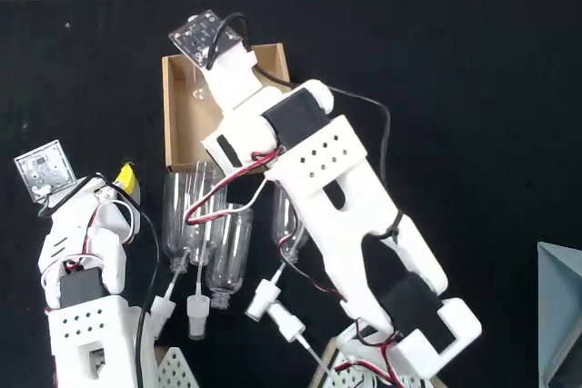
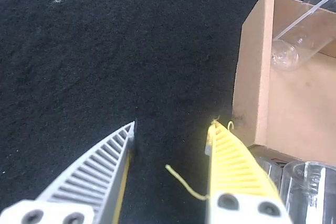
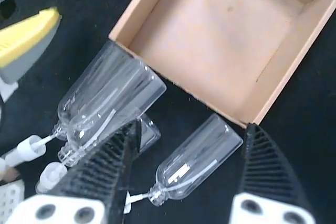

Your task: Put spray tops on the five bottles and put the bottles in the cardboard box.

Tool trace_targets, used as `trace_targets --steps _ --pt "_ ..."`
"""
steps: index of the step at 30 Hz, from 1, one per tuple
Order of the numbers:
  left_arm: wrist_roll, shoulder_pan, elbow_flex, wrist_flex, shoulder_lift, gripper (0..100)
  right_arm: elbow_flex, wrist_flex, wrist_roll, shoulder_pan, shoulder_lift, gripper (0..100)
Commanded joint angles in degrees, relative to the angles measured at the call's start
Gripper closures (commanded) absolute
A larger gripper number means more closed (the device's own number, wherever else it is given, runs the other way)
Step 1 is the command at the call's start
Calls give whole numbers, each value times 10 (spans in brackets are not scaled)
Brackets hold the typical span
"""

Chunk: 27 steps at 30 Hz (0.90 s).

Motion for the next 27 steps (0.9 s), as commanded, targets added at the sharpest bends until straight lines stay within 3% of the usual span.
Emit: trace_targets --steps 1,14,22,27 --pt "-5 -7 -9 -4 -6 794 -28 9 -6 -12 -54 733" --pt "-5 -7 -9 -4 -6 794 173 -119 -6 -11 -166 733" --pt "-5 -7 -9 -4 -6 794 225 -161 -72 -11 -182 733" --pt "-5 -7 -9 -4 -6 794 226 -162 -74 -10 -182 733"
